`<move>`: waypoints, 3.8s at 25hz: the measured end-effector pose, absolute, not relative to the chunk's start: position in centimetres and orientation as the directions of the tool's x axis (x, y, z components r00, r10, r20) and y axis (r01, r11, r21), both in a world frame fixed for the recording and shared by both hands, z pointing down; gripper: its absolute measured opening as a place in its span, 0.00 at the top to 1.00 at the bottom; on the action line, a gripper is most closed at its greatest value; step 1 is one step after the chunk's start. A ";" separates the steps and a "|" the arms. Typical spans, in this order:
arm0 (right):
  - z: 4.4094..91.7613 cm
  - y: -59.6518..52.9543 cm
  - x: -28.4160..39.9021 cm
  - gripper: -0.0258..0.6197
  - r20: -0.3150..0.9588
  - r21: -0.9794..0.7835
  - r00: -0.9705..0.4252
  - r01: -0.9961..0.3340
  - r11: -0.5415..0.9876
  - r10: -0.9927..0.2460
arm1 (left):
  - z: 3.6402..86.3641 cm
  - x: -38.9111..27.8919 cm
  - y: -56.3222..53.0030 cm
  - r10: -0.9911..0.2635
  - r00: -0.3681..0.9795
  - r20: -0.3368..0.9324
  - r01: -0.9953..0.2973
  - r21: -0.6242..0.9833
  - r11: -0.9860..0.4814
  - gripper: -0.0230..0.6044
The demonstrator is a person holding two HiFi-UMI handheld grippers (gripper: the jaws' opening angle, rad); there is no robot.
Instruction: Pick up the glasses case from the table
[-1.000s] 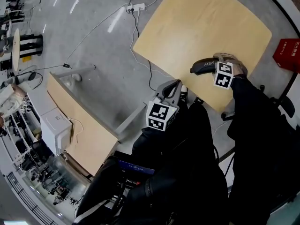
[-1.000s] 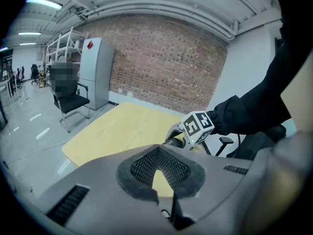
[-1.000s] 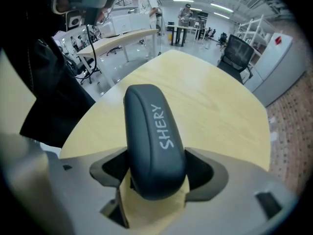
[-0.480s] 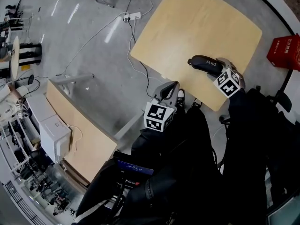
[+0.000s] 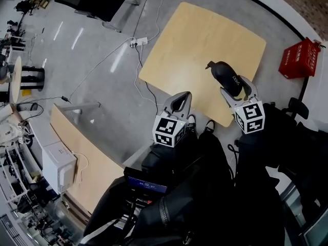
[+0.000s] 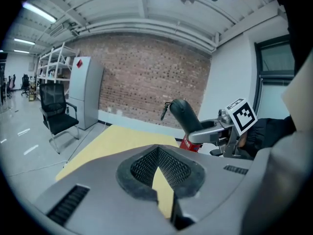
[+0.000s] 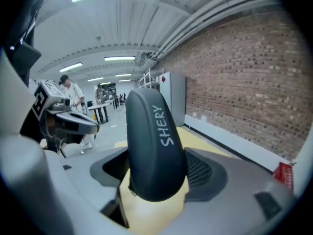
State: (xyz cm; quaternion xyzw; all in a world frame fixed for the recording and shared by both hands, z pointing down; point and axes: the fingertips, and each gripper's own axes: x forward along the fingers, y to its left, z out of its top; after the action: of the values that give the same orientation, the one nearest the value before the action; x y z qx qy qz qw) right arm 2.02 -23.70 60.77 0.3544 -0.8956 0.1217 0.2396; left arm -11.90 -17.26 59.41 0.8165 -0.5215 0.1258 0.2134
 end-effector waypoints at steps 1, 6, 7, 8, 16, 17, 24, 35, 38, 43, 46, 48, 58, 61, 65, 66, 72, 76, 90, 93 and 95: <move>59.3 -23.6 2.4 0.41 0.489 -0.053 -0.632 -0.709 0.703 -0.601 | 58.5 -11.6 -17.6 -0.803 0.431 0.412 -0.902 0.213 -0.375 0.97; 52.3 -22.7 4.8 0.41 0.346 -0.131 -0.623 -0.773 0.621 -0.702 | 54.0 -10.0 -18.2 -0.822 0.455 0.343 -0.890 0.189 -0.414 0.97; 51.0 -22.5 5.2 0.41 0.318 -0.146 -0.621 -0.778 0.611 -0.716 | 53.2 -9.9 -18.2 -0.826 0.457 0.330 -0.889 0.182 -0.419 0.97; 49.7 -22.3 5.6 0.41 0.291 -0.156 -0.621 -0.781 0.604 -0.728 | 52.4 -9.8 -18.3 -0.829 0.459 0.318 -0.888 0.176 -0.424 0.97; 41.3 -21.2 7.5 0.41 0.108 -0.134 -0.601 -0.798 0.588 -0.792 | 46.3 -8.3 -19.8 -0.851 0.480 0.211 -0.877 0.120 -0.465 0.97; 40.6 -21.1 7.6 0.41 0.092 -0.133 -0.600 -0.798 0.588 -0.794 | 45.5 -8.2 -19.9 -0.854 0.482 0.197 -0.876 0.115 -0.468 0.97; 35.5 -20.7 8.5 0.41 -0.049 -0.148 -0.591 -0.793 0.591 -0.805 | 40.7 -8.3 -21.4 -0.879 0.467 0.093 -0.884 0.067 -0.463 0.97; 32.2 -20.7 7.9 0.41 -0.127 -0.118 -0.596 -0.784 0.609 -0.793 | 37.1 -10.1 -22.3 -0.903 0.430 0.009 -0.903 0.029 -0.429 0.97; 31.7 -20.8 7.9 0.41 -0.141 -0.122 -0.598 -0.780 0.613 -0.789 | 36.6 -10.2 -22.3 -0.904 0.427 0.001 -0.904 0.022 -0.426 0.97; 31.3 -20.8 7.5 0.41 -0.151 -0.117 -0.608 -0.772 0.625 -0.779 | 36.3 -10.5 -22.5 -0.909 0.416 -0.006 -0.909 0.022 -0.416 0.97; 31.4 -20.6 7.1 0.41 -0.150 -0.115 -0.611 -0.770 0.628 -0.777 | 36.6 -10.7 -22.4 -0.910 0.415 -0.005 -0.909 0.026 -0.415 0.97; 31.4 -20.6 7.0 0.41 -0.151 -0.115 -0.611 -0.770 0.628 -0.777 | 36.5 -10.8 -22.4 -0.909 0.416 -0.005 -0.909 0.027 -0.416 0.97; 31.8 -20.5 6.7 0.41 -0.143 -0.122 -0.610 -0.770 0.626 -0.779 | 36.9 -10.7 -22.5 -0.906 0.424 0.002 -0.905 0.038 -0.424 0.97; 31.8 -20.5 6.8 0.41 -0.144 -0.123 -0.609 -0.771 0.625 -0.780 | 37.0 -10.6 -22.6 -0.904 0.427 0.006 -0.904 0.039 -0.427 0.97; 32.0 -20.5 6.8 0.41 -0.140 -0.127 -0.608 -0.772 0.623 -0.781 | 37.2 -10.5 -22.6 -0.903 0.430 0.010 -0.902 0.041 -0.429 0.97; 32.1 -20.5 6.8 0.41 -0.138 -0.128 -0.608 -0.771 0.623 -0.782 | 37.2 -10.5 -22.6 -0.903 0.430 0.010 -0.902 0.042 -0.429 0.97; 32.2 -20.5 6.8 0.41 -0.135 -0.131 -0.606 -0.773 0.620 -0.784 | 37.3 -10.4 -22.7 -0.901 0.435 0.013 -0.900 0.044 -0.434 0.97; 32.4 -20.5 6.8 0.41 -0.132 -0.132 -0.604 -0.775 0.618 -0.786 | 37.3 -10.3 -22.7 -0.899 0.438 0.014 -0.898 0.044 -0.437 0.97; 32.6 -20.7 6.8 0.41 -0.139 -0.141 -0.604 -0.773 0.619 -0.785 | 37.5 -10.3 -22.9 -0.898 0.439 0.020 -0.898 0.046 -0.438 0.97; 32.5 -20.6 6.8 0.41 -0.143 -0.141 -0.602 -0.773 0.618 -0.785 | 37.4 -10.4 -22.9 -0.898 0.440 0.019 -0.897 0.046 -0.439 0.97; 32.4 -20.6 6.8 0.41 -0.145 -0.139 -0.602 -0.774 0.618 -0.786 | 37.4 -10.4 -22.9 -0.897 0.441 0.019 -0.897 0.046 -0.440 0.97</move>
State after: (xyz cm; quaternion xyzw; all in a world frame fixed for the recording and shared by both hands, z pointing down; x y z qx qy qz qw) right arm 6.78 -20.57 32.38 0.4359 -0.8943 0.0309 -0.0959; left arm -10.40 -22.85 37.41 0.8485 -0.5286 -0.0040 0.0248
